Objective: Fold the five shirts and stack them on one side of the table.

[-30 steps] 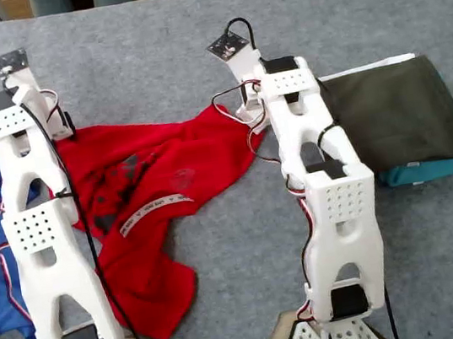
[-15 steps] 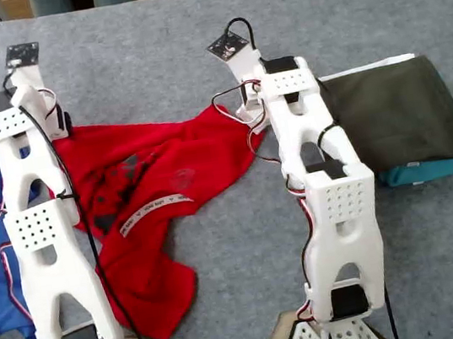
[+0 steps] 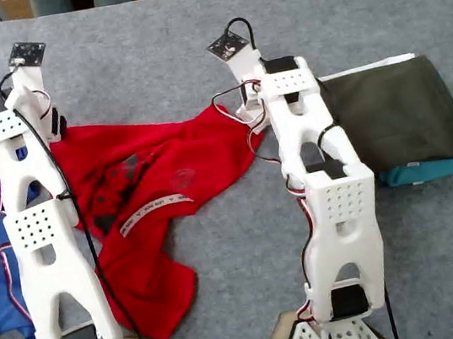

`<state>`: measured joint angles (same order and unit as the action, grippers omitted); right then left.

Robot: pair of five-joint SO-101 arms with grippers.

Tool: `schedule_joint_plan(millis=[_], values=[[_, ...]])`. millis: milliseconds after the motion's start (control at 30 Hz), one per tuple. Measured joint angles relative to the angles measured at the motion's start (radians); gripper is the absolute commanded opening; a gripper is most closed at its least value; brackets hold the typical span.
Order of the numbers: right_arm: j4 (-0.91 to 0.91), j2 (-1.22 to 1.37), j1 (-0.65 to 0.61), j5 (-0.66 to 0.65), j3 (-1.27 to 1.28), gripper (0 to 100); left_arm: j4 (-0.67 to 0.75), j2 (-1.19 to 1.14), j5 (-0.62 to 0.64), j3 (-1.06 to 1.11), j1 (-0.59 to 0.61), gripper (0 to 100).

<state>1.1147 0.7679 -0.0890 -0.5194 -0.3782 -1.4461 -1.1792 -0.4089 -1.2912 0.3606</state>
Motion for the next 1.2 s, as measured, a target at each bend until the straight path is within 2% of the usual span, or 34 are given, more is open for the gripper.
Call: schedule_joint_plan(millis=[200,400,600,767,867,1000,1200], values=[[0.000,0.000,0.000,0.000,0.000,1.5,-0.003,0.000,0.044,0.000,0.000,15],[0.000,0.000,0.000,0.000,0.000,1.5,-0.080,-0.003,0.051,-0.106,0.000,15],[0.000,0.000,0.000,0.000,0.000,1.5,-0.095,-0.020,0.055,-0.126,0.000,28],[0.000,0.000,0.000,0.000,0.000,1.5,-0.092,-0.021,0.055,-0.126,0.000,26],[0.000,0.000,0.000,0.000,0.000,1.5,-0.023,-0.043,0.055,-0.097,0.000,24],[0.000,0.000,0.000,0.000,0.000,1.5,0.064,-0.057,0.055,-0.037,0.002,19],[0.000,0.000,0.000,0.000,0.000,1.5,0.075,-0.057,0.055,-0.025,-0.005,10]])
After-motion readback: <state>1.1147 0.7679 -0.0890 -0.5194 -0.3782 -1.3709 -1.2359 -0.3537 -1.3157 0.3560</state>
